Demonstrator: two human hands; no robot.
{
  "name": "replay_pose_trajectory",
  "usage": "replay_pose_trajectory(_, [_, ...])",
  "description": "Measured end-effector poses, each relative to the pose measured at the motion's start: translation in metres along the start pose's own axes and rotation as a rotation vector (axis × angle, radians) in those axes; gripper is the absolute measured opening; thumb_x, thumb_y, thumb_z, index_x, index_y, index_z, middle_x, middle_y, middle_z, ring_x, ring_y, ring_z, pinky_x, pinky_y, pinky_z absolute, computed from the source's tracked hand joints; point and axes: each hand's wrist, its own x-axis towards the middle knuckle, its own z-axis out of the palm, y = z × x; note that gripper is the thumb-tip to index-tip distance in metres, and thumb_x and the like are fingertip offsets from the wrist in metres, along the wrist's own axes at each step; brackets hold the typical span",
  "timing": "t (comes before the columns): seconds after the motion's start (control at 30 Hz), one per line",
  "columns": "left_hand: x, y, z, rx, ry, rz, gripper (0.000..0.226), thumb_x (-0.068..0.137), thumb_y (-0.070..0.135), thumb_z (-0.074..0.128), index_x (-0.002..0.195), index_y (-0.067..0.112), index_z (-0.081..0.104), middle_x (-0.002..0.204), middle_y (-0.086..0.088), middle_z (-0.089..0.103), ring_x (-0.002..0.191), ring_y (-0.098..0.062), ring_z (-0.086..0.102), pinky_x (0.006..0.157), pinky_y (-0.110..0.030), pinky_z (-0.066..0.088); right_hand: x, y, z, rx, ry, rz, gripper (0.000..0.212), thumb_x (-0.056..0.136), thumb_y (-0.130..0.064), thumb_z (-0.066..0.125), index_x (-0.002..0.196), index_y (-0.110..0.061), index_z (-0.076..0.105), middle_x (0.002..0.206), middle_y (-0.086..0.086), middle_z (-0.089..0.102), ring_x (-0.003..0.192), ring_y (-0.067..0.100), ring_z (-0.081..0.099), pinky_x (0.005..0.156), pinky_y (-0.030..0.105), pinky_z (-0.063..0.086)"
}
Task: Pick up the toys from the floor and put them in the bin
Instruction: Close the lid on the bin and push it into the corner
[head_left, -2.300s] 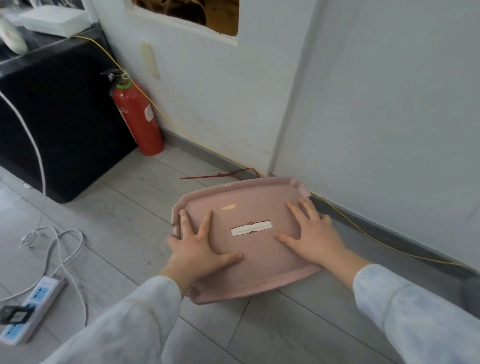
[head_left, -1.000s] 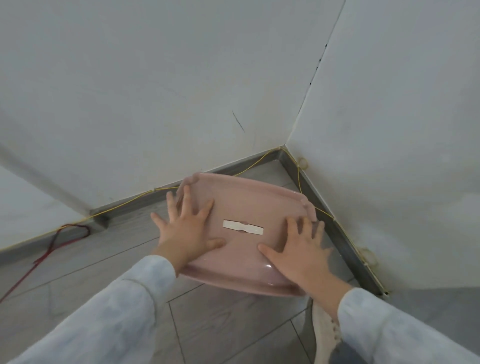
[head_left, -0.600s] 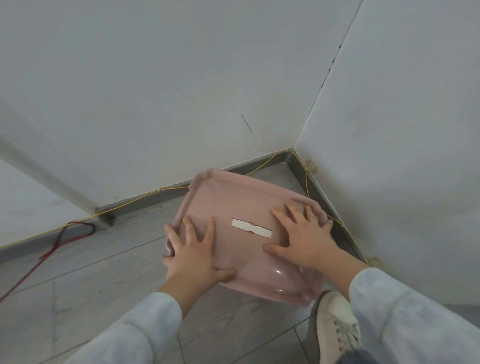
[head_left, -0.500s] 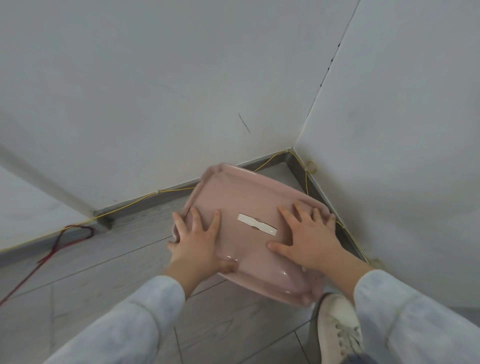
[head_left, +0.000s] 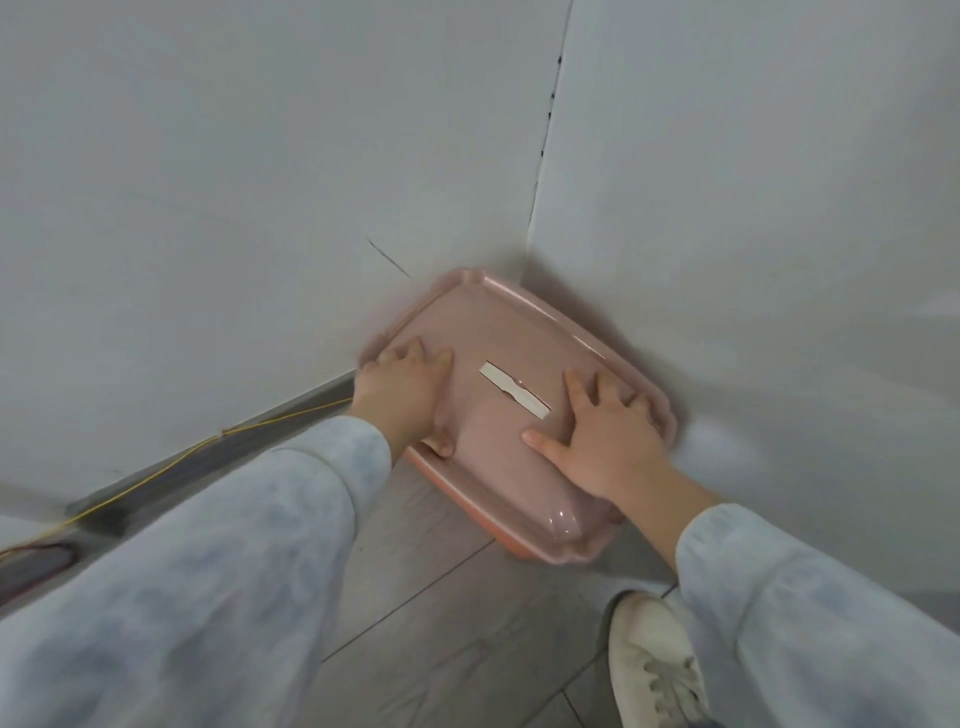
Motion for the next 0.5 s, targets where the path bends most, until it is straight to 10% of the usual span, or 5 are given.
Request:
replay_pose_trajectory(0.17, [0.004, 0.015, 0.010, -0.175, 0.035, 0.051, 0.073, 0.085, 0.044, 0.065, 0.146, 0.025, 0.030, 0.142, -0.019, 0.034, 0.123, -0.045, 0.048, 0.099, -0.052, 0.047, 0.018, -0.007, -0.005, 0.010, -0.014, 0.084, 0.108, 0.071, -0.095, 0.021, 0.157, -0.035, -0.005, 0.163, 0.004, 0.008, 0.130, 0.052, 0.030, 0.096, 0.059, 0.041])
replay_pose_trajectory(0.3, [0.010, 0.029, 0.016, -0.119, -0.028, 0.031, 0.125, 0.066, 0.085, 0.056, 0.156, 0.017, 0.002, 0.159, -0.032, -0.007, 0.143, -0.057, 0.009, 0.118, -0.060, 0.010, 0.026, -0.011, -0.011, 0.028, -0.018, 0.111, 0.109, 0.070, -0.096, 0.020, 0.157, -0.035, -0.006, 0.164, 0.008, 0.006, 0.131, 0.050, 0.029, 0.098, 0.060, 0.039])
replay_pose_trajectory(0.5, [0.036, 0.025, 0.009, -0.118, -0.004, 0.090, 0.136, 0.057, 0.086, 0.065, 0.157, 0.021, 0.000, 0.160, -0.029, -0.010, 0.144, -0.057, 0.004, 0.117, -0.064, 0.007, 0.036, -0.011, -0.020, 0.020, -0.017, 0.165, 0.112, 0.069, -0.097, 0.020, 0.157, -0.033, -0.006, 0.163, 0.016, 0.010, 0.131, 0.049, 0.029, 0.090, 0.056, 0.042])
